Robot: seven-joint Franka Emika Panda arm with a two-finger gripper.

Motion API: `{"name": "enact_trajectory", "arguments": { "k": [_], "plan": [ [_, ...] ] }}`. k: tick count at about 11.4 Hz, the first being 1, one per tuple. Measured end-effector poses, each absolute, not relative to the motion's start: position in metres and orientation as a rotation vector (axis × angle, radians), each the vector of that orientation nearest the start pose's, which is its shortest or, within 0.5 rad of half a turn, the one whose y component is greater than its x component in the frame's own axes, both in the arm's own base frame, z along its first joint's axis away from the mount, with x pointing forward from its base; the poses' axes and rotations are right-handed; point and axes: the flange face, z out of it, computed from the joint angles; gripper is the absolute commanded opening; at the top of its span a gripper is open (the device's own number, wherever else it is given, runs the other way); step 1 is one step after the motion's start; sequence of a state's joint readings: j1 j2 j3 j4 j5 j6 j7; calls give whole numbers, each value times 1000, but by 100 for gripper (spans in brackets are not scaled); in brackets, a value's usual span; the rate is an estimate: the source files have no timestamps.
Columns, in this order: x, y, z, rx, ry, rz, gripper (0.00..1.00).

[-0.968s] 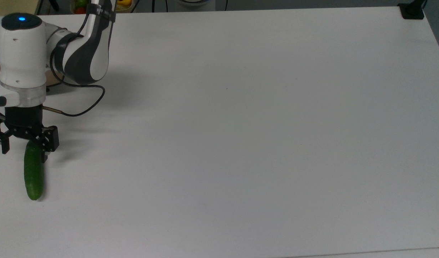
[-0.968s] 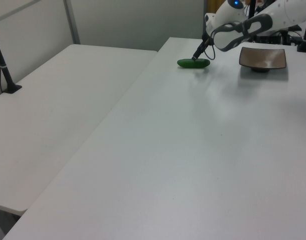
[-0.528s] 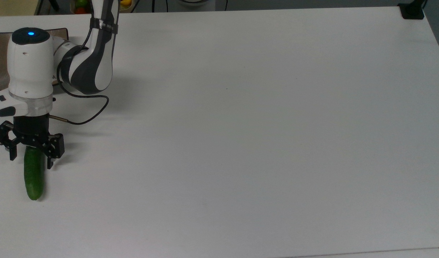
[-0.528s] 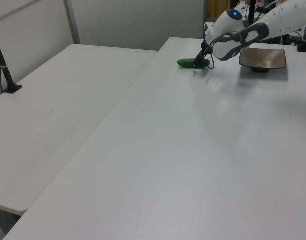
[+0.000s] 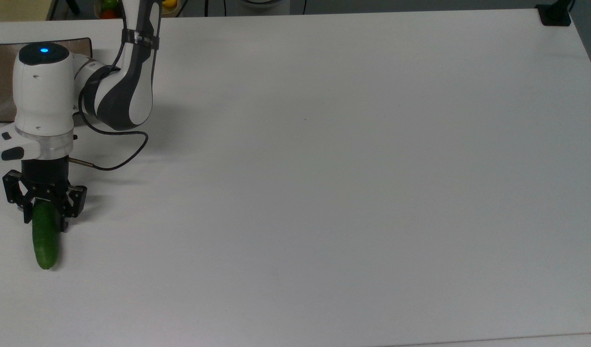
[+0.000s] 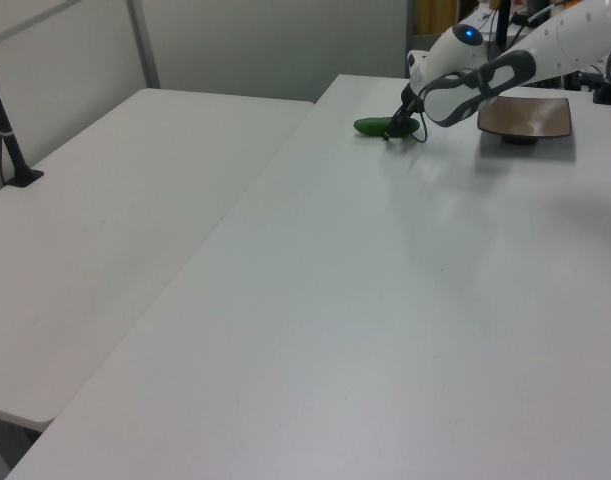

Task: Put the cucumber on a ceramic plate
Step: 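Lift the grasped cucumber off the table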

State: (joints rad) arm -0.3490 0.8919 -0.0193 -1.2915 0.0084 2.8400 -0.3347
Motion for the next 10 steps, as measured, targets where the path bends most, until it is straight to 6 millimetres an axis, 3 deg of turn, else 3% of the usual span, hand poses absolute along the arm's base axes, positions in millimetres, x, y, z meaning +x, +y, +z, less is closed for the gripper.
{"name": "enact_trajectory", "arguments": {
  "k": [2, 3, 6, 10],
  "plan": [
    [743, -282, 284, -3211, 44, -1026, 11],
    [743, -282, 284, -3211, 42, -1028, 8],
    [743, -283, 284, -3229, 1, -1024, 1],
    [744, -281, 286, -3241, -31, -1027, 2]
  ]
}}
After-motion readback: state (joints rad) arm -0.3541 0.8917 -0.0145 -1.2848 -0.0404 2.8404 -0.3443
